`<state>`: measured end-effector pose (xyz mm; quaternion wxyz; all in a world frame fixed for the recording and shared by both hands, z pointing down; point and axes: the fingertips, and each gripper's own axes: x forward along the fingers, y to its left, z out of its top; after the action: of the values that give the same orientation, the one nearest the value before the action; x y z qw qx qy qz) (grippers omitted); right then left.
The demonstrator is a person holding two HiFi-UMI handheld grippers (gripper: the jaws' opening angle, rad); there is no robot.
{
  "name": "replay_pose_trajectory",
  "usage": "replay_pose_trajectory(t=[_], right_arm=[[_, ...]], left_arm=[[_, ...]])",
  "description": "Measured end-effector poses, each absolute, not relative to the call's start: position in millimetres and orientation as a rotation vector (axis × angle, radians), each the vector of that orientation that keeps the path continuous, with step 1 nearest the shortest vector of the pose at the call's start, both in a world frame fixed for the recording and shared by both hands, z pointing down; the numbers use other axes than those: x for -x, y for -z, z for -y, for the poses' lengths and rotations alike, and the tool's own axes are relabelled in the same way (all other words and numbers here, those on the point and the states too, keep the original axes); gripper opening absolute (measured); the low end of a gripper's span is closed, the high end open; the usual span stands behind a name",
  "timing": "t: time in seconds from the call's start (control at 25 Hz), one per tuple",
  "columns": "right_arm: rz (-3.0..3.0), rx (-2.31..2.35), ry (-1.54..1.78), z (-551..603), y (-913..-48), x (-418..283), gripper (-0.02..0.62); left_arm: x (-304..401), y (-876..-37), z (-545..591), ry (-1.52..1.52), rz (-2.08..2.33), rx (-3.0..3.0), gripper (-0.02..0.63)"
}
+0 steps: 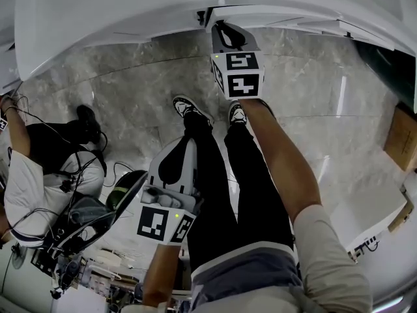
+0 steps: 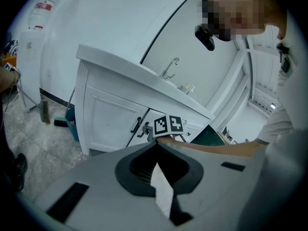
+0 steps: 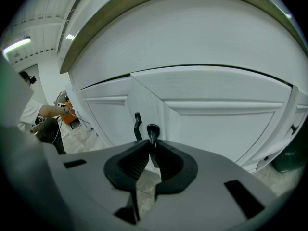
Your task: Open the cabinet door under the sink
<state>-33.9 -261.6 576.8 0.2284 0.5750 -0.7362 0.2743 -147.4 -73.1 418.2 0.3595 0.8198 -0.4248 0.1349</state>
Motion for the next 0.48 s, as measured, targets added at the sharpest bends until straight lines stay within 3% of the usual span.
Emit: replay_pose_trajectory(t=[0.48], right_arm=[[2.025, -1.556, -0.711, 253.7, -577.2, 36.4, 0.048]], left_arm=[[144.5, -416.2, 74.3, -0.324, 1.098, -2.106, 0.002]])
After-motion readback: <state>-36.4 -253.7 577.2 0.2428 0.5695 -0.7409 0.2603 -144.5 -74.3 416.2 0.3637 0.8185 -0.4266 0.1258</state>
